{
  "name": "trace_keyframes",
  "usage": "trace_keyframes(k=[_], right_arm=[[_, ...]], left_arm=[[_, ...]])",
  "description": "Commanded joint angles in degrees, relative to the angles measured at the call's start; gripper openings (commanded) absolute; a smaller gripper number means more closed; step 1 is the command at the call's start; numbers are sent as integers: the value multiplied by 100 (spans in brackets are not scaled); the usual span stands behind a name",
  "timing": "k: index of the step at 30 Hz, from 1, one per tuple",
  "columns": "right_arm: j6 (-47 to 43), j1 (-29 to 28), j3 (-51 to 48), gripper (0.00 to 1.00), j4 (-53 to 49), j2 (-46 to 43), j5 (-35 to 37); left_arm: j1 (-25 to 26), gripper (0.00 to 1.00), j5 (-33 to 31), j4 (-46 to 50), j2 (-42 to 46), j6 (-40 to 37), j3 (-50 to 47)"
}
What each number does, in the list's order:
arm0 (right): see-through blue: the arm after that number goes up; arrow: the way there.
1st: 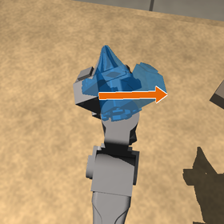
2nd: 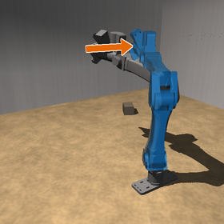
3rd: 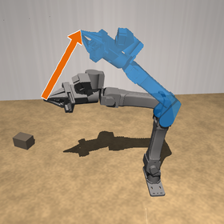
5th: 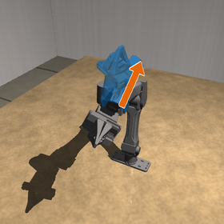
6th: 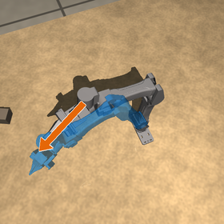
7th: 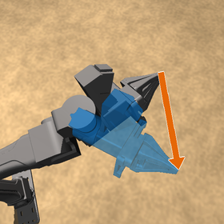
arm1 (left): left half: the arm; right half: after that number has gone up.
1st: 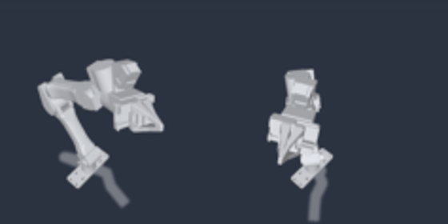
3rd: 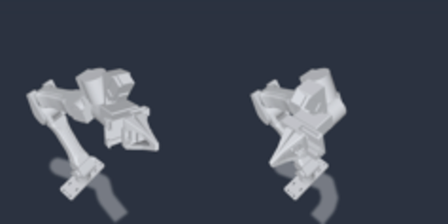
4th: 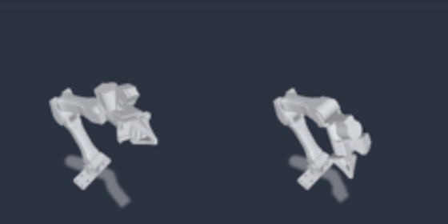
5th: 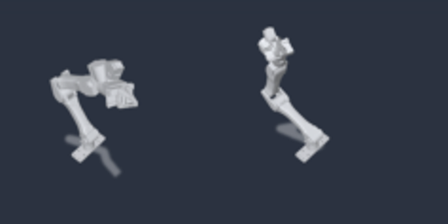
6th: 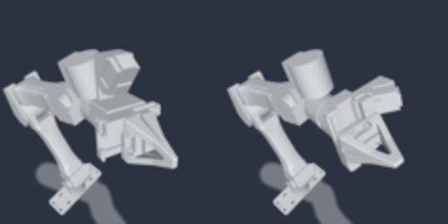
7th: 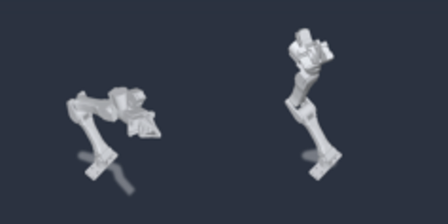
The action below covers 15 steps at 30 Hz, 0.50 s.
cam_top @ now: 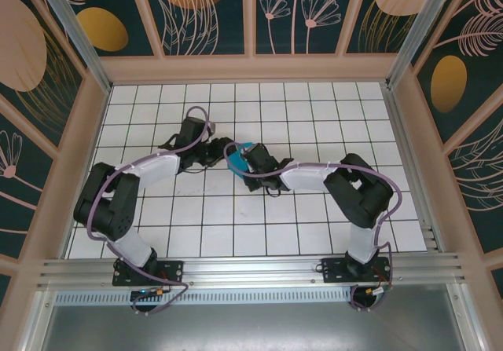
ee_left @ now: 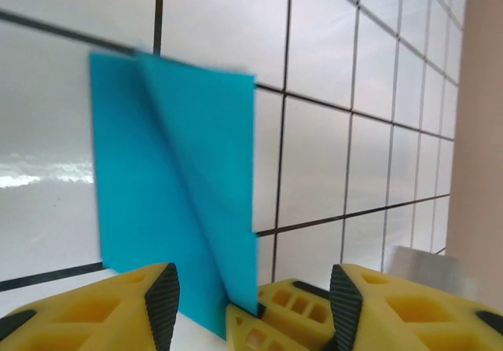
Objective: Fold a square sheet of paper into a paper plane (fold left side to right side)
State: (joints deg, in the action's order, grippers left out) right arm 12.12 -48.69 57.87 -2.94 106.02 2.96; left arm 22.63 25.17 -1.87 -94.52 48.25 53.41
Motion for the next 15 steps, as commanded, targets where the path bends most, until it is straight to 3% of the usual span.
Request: trace_keyframes(k=[1,5,9,15], right_arm=[[63,67,-156,16,127,-166,-406],[141,186,-260,15,247,-241,-737],[353,397,-496,15,574,-385,-1231],[618,638,-708,15,989,-507,-1873]], left_arm=[[-253,60,38,140,392,-174,180],[-514,62,24,100,626,-155,-119],[-501,56,334,-297,591,36,-463],[-82,52,567,-683,70,165,-517]])
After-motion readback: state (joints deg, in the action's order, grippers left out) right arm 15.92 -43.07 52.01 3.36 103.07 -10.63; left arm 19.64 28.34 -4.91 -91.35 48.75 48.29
